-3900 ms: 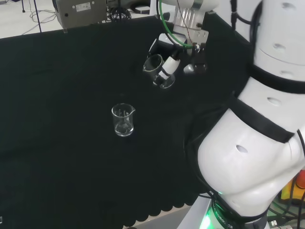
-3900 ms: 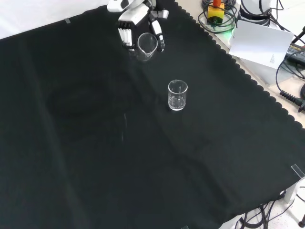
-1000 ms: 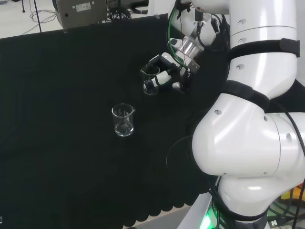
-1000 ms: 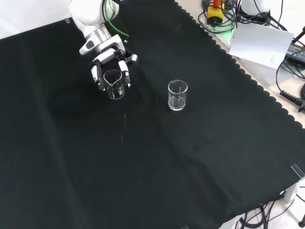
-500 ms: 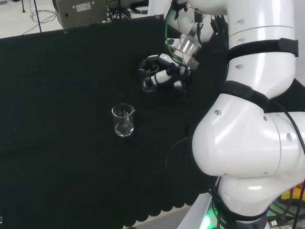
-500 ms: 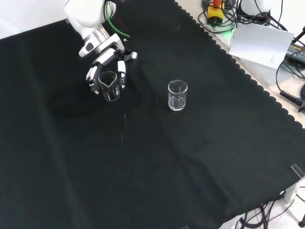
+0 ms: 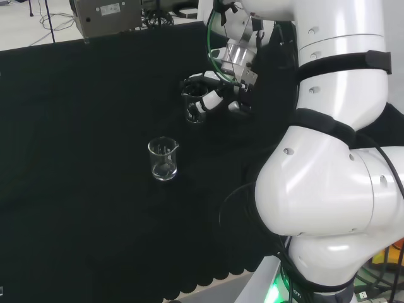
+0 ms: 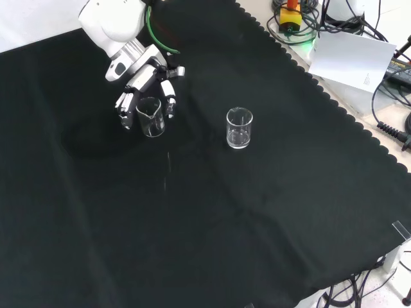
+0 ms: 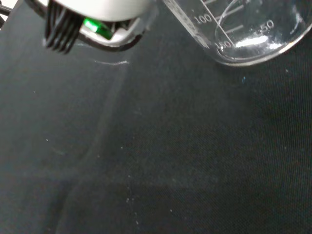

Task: Place the beaker back on the table.

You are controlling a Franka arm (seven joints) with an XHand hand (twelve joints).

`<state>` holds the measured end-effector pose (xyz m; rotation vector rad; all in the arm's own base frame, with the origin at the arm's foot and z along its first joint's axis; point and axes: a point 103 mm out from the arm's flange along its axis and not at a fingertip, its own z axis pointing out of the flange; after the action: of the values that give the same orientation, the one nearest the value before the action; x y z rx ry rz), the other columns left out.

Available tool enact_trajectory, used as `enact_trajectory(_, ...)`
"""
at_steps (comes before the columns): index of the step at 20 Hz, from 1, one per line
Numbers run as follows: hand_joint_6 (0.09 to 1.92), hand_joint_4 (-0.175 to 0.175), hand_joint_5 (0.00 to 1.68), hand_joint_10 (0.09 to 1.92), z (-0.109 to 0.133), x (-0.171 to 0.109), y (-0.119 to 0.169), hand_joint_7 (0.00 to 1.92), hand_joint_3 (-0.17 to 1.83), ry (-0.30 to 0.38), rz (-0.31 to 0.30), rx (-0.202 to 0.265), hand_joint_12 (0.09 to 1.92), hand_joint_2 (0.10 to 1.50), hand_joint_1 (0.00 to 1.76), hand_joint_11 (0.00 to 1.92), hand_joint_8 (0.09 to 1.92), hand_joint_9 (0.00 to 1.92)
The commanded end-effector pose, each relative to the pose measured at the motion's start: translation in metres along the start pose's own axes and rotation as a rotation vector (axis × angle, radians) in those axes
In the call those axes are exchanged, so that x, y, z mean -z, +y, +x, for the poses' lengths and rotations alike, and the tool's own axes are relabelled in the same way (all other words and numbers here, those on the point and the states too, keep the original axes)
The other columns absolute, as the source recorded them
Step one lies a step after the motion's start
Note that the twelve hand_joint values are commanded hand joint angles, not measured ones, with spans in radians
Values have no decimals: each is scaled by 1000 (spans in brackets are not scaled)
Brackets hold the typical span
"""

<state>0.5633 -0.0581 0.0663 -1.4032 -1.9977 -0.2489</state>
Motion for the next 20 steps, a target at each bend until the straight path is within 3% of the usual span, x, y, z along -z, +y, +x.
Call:
enact_trajectory(1,115,-43,352,87,17,25,-16,78,491,-28,-43,2,1482,557,873,19,688,512)
enact_trajectory(6,97,-43,341,87,41,56,-44,50,476,-75,-98,-11,1486,555,842,0,683,482)
enact_trajectory(12,90,-44,343,87,77,86,-97,50,470,-122,-174,-68,1488,568,829,0,686,488)
enact_trajectory(20,88,-52,364,87,118,99,-162,93,488,-184,-256,-135,1495,621,817,0,705,524)
